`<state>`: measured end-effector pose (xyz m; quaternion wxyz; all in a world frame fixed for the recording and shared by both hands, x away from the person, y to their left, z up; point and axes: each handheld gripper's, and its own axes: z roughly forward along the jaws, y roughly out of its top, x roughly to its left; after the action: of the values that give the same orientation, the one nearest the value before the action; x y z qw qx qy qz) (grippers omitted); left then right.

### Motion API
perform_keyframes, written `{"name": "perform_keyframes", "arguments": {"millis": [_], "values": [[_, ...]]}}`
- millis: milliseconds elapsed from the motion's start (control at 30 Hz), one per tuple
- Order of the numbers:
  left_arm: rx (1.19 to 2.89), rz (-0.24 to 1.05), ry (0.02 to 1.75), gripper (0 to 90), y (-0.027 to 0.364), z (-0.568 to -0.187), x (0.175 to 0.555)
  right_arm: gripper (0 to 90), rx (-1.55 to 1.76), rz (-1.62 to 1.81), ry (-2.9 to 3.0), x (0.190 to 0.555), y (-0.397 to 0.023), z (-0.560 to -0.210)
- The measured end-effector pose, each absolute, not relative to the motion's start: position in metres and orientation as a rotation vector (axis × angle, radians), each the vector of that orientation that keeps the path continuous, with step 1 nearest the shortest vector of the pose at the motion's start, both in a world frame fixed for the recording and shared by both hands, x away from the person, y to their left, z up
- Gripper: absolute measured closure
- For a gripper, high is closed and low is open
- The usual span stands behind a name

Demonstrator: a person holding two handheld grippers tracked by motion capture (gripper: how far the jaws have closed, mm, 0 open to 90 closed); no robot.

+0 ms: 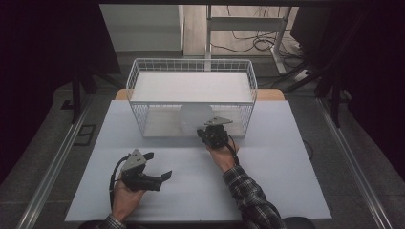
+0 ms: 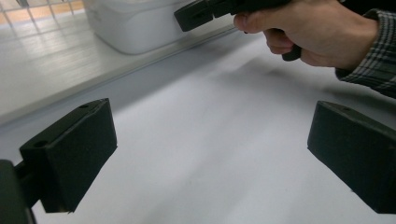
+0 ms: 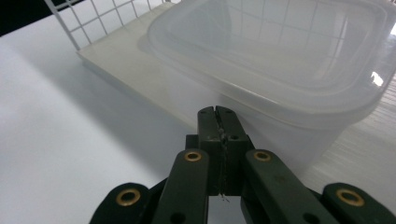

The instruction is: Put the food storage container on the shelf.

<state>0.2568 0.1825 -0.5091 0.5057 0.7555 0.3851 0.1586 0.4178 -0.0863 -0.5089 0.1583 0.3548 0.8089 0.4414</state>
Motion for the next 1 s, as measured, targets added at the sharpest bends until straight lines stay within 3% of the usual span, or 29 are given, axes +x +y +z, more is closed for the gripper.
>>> {"name": "perform_keyframes", "arguments": {"millis": [733,1000], "values": [[1.870,0.396,0.960,1.7,0.186,-0.517,0.257,88.8,1.050,1.208,2.301,0.438,-0.076,-0.511],[1.876,0.395,0.956,2.2,0.186,-0.518,0.257,57.2,1.051,1.253,2.329,0.424,-0.080,-0.505]]}}
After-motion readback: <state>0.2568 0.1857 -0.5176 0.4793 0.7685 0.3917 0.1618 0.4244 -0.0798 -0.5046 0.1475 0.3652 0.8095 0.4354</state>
